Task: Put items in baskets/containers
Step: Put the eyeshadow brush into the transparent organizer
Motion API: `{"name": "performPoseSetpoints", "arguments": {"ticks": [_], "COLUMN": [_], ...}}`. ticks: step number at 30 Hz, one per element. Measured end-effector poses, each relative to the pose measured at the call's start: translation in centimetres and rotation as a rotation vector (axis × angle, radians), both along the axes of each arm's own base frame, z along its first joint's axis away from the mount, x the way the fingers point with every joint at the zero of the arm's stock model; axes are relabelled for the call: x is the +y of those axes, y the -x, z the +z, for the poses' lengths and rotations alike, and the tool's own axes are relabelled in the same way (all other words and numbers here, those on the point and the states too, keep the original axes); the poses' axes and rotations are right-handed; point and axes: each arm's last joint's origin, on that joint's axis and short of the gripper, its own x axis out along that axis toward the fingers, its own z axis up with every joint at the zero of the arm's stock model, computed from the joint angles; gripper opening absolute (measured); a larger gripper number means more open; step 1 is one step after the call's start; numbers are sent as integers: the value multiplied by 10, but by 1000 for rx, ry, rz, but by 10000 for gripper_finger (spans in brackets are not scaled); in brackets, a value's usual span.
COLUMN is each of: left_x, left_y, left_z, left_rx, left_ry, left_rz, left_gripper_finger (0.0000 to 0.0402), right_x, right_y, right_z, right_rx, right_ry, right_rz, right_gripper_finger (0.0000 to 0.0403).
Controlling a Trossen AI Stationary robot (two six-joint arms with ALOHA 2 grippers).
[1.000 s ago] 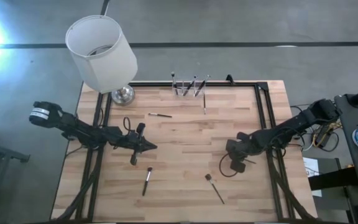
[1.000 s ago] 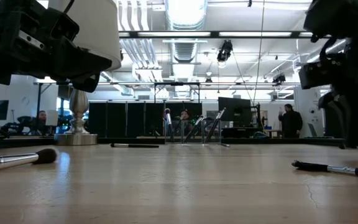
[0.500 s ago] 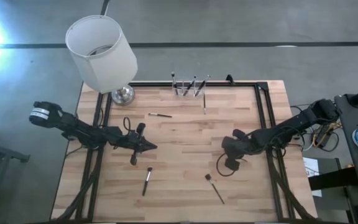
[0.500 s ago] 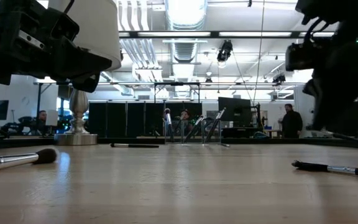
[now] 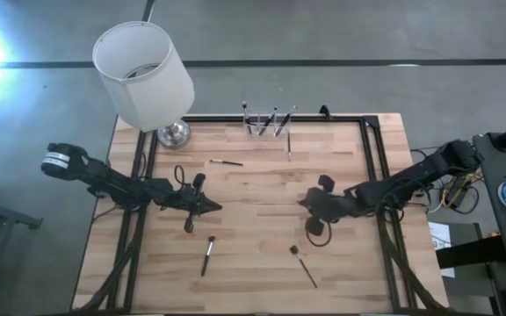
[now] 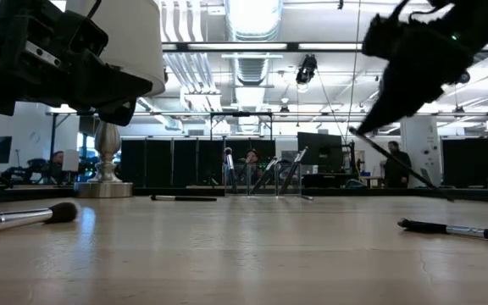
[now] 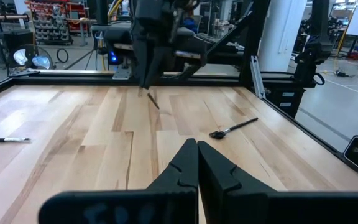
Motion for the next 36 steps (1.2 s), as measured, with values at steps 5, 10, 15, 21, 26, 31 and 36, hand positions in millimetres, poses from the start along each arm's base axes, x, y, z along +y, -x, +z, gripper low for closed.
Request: {"name": "performPoseSetpoints", "arguments": {"ticks": [5,10,15,21,26,31,36], "left_x": [0,0,0,0,0,0,0], "left_y": [0,0,0,0,0,0,0], "left_z": [0,0,0,0,0,0,0], "left_rx": [0,0,0,1,1,1,1], "left_ry": [0,0,5,8,9,8,8], "left_rz": [0,0,0,0,-1,-1,-1], "left_gripper_finger": [0,0,0,0,0,0,0], "right_x": [-9,-27,-56,-106,-157,-205,-241], "right_y": [-9,-21,-37,-55,-64,-78,-92], "right_z": [16,35,51,51,45,38,30], "right_rx": [-142,-309,-479,-662,-789,-774,-756], "right_ry": [41,136,269,308,309,310,319], "right_rz": [-7,-25,-96,-182,-239,-317,-331], "right_gripper_finger": [8,8,8,8,8,8,8]}}
